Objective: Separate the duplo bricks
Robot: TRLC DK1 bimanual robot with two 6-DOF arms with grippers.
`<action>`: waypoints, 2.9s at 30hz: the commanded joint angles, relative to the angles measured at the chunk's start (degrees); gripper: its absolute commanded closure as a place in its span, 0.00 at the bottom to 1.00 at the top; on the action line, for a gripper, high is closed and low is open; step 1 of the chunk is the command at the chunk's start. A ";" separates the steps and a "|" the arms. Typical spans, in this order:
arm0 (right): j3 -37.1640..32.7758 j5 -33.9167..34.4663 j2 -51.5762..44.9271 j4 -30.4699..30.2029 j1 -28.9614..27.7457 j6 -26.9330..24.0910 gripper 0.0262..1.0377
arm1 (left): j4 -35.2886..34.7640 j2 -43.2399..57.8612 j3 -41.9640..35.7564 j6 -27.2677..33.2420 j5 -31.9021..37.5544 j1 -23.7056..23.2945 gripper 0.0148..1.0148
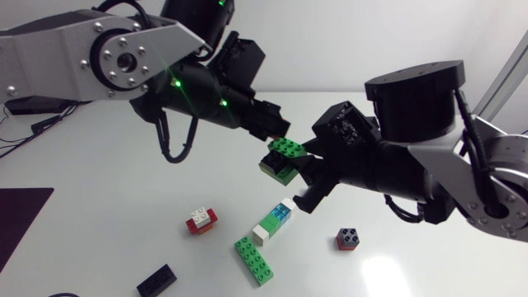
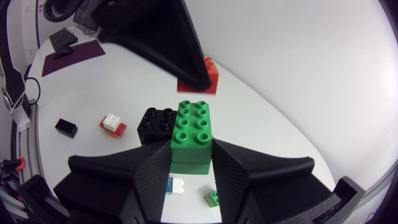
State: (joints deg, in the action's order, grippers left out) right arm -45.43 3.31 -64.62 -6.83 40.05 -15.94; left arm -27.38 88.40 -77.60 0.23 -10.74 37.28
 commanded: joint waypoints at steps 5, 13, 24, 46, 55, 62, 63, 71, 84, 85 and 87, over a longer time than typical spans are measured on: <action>2.45 0.29 3.62 0.85 -1.47 -1.55 0.82 | 5.23 2.92 1.75 6.36 -0.51 -13.55 0.76; 2.80 -0.41 5.47 0.24 -2.17 -1.55 0.82 | 15.77 12.06 10.89 11.02 -0.51 -23.13 0.76; 2.45 -0.50 6.26 -0.46 -2.00 -1.55 0.82 | 26.41 22.96 17.40 11.02 -0.42 -20.58 0.76; 5.44 -1.47 8.55 1.38 -2.44 -1.02 0.82 | 25.44 17.24 16.34 10.76 2.57 -18.47 0.23; 6.93 -10.17 9.42 2.44 -10.26 3.29 0.82 | 15.60 -1.30 15.38 8.38 -8.15 -15.30 0.21; 6.14 -23.44 4.77 2.70 -21.24 10.41 0.82 | 21.14 -11.85 23.29 10.76 -7.89 -7.92 0.21; 5.44 -24.93 3.71 2.08 -22.21 11.11 0.82 | 22.01 -12.81 24.43 11.99 -7.19 -7.04 0.21; -0.89 -33.28 -1.39 -5.21 -26.08 13.66 0.82 | 25.53 -20.37 33.48 27.81 -1.03 3.06 0.21; -11.26 -43.65 -10.70 -15.23 -25.99 16.56 0.82 | 38.27 -19.85 41.04 46.26 12.24 12.91 0.21; -11.44 -44.27 -11.23 -15.67 -25.90 16.47 0.82 | 38.89 -19.49 41.39 47.23 12.24 12.91 0.21; -12.05 -44.62 -11.93 -17.08 -25.46 15.86 0.82 | 40.56 -19.05 42.27 48.90 12.76 12.91 0.21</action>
State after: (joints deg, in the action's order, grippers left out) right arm -55.88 -40.40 -75.53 -22.70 14.31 -0.64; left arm 11.57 68.23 -36.99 45.67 1.54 49.89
